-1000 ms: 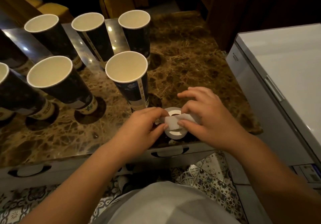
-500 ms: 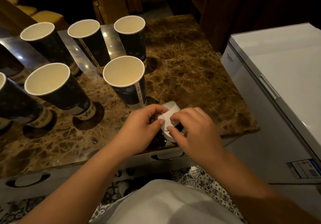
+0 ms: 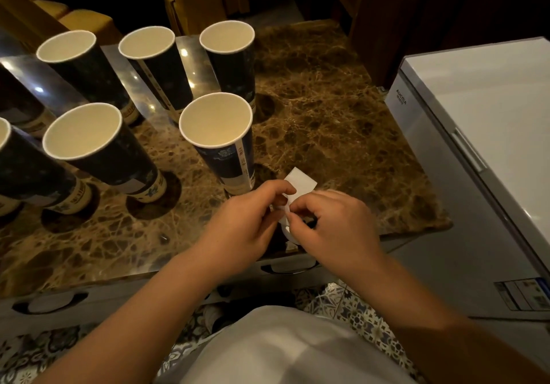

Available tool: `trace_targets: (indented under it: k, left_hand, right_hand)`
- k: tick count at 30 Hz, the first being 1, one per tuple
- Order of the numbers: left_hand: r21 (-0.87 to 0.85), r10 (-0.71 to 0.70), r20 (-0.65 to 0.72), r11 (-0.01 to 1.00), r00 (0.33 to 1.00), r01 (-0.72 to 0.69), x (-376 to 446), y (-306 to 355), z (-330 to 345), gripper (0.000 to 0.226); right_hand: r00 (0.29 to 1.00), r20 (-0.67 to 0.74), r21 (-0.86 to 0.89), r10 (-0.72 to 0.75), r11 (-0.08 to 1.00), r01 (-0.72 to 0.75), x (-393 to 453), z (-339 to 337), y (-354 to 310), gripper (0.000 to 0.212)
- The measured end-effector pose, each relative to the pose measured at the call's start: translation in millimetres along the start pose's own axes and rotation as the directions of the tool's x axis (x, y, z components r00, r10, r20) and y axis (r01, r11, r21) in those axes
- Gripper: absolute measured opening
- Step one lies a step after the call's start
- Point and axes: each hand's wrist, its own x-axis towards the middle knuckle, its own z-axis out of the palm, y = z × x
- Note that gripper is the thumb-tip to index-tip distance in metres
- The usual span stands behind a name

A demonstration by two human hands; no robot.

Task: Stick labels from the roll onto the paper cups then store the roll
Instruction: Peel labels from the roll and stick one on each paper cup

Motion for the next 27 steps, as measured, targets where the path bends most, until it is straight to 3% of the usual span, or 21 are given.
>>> trace_targets:
  k: [9, 14, 16, 19, 21, 23, 25, 27]
  left_hand:
    - [-0.083, -0.038, -0.039, 0.996, 0.999, 0.035, -2.6, 0.4, 1.2, 0.039]
    - [-0.124, -0.107, -0.098, 0.988, 0.989, 0.094, -4.6, 2.9, 5.9, 0.035]
    - [-0.125, -0.126, -0.174, 0.987, 0.977, 0.105, -7.2, 1.8, 9.6, 0.030]
    - [-0.059, -0.113, -0.211, 0.993, 0.971, 0.102, -9.3, 1.7, 14.9, 0.023]
    - [-0.012, -0.074, -0.216, 0.997, 0.974, 0.073, -10.0, 2.5, 16.6, 0.023]
    - [0.050, -0.048, -0.214, 0.997, 0.976, 0.060, -11.6, 7.8, 15.1, 0.027]
    - [0.108, 0.001, -0.213, 0.994, 0.977, 0.022, -14.0, 14.5, 12.6, 0.034]
    - [0.091, 0.023, -0.245, 0.996, 0.969, -0.001, -15.3, 25.6, 9.8, 0.028]
  right_hand:
    - [0.999, -0.014, -0.034, -0.048, 0.998, 0.047, 1.1, -0.3, -2.5, 0.017]
    - [0.982, 0.028, 0.251, 0.187, 0.950, -0.188, 4.0, -3.1, -2.1, 0.015]
    - [0.947, 0.061, 0.410, 0.315, 0.857, -0.312, 6.7, -8.0, 0.6, 0.020]
    - [0.854, 0.151, 0.664, 0.498, 0.589, -0.461, 11.7, -18.1, 3.4, 0.025]
    - [0.756, 0.196, 0.789, 0.624, 0.358, -0.500, 15.4, -24.2, 6.3, 0.025]
    - [0.692, 0.192, 0.833, 0.696, 0.257, -0.490, 17.4, -31.4, 10.3, 0.024]
    - [0.729, 0.097, 0.783, 0.678, 0.400, -0.476, 13.9, -38.6, 12.6, 0.023]
    - [0.843, -0.117, 0.577, 0.525, 0.727, -0.373, 6.8, -44.6, 9.3, 0.018]
